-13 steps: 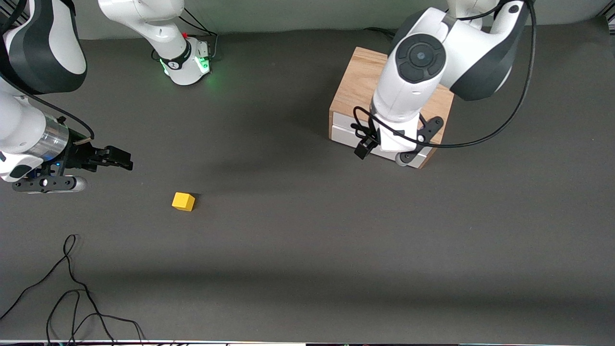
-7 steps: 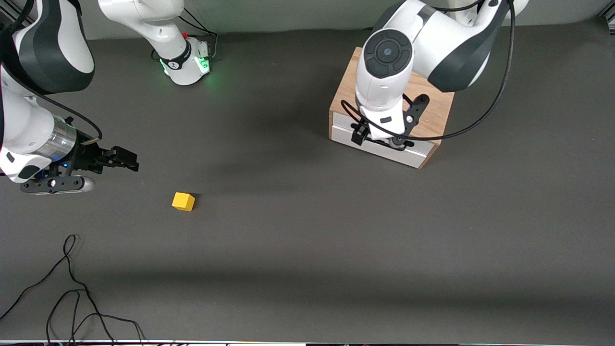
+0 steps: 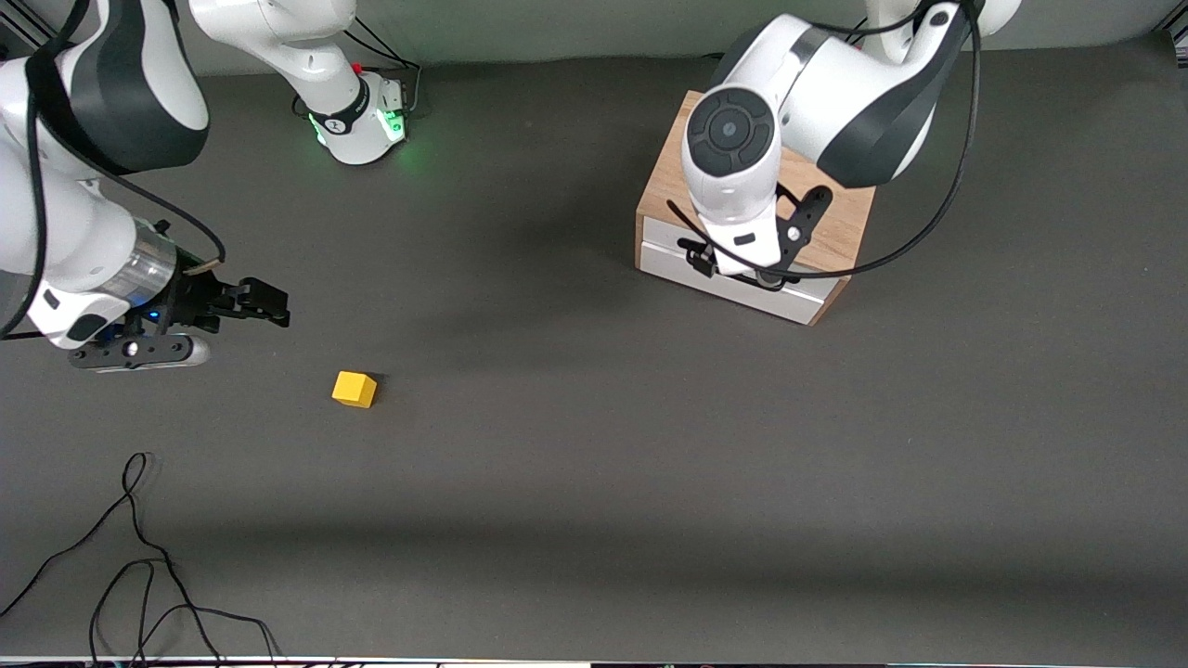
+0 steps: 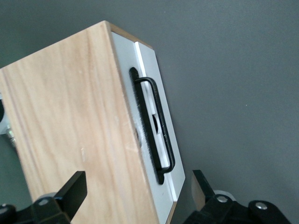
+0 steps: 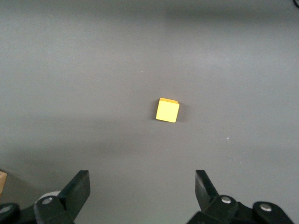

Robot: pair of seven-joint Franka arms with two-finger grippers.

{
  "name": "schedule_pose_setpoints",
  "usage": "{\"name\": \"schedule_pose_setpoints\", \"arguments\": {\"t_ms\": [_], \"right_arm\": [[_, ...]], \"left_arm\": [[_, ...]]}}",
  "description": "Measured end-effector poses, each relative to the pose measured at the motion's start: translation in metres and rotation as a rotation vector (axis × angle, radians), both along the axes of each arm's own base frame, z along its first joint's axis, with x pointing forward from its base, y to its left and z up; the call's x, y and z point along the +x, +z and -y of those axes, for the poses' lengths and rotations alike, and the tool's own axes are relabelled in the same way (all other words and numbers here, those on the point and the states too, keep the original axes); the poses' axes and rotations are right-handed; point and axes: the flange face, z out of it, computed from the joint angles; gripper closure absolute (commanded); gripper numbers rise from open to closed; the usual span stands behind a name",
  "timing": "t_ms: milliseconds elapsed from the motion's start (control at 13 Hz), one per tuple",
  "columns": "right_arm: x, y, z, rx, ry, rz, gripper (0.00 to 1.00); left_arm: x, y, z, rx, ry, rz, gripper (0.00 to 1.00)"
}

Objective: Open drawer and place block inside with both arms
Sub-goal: 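Hook the left gripper onto the black drawer handle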

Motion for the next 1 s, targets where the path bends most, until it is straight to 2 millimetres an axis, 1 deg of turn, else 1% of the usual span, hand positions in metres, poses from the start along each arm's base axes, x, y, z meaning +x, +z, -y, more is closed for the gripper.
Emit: {"name": "schedule_pose_setpoints", "arguments": {"t_ms": [153, 383, 460, 690, 996], "right_arm": [[-0.001, 0.0, -0.009, -0.014, 0.004, 0.002, 0.0], [-0.001, 0.0, -0.008, -0.019, 0.003, 0.003, 0.0], [-0.001, 0.0, -0.008, -0.019, 0.003, 0.003, 0.0], [-0.001, 0.0, -0.008, -0.02, 0.002, 0.003, 0.0], [-0.001, 0.0, -0.008, -0.02, 0.002, 0.003, 0.0]], "left_arm": [[0.003, -0.03, -0.001, -0.006, 0.001, 0.014, 0.0], [0.004, -0.072, -0.005, -0.019, 0.006, 0.041, 0.0], [0.003, -0.082, -0.007, -0.019, 0.007, 0.042, 0.0], [0.005, -0.101, -0.008, -0.008, 0.002, 0.046, 0.0], [0.01, -0.115, -0.005, -0.013, 0.016, 0.063, 0.0]]}}
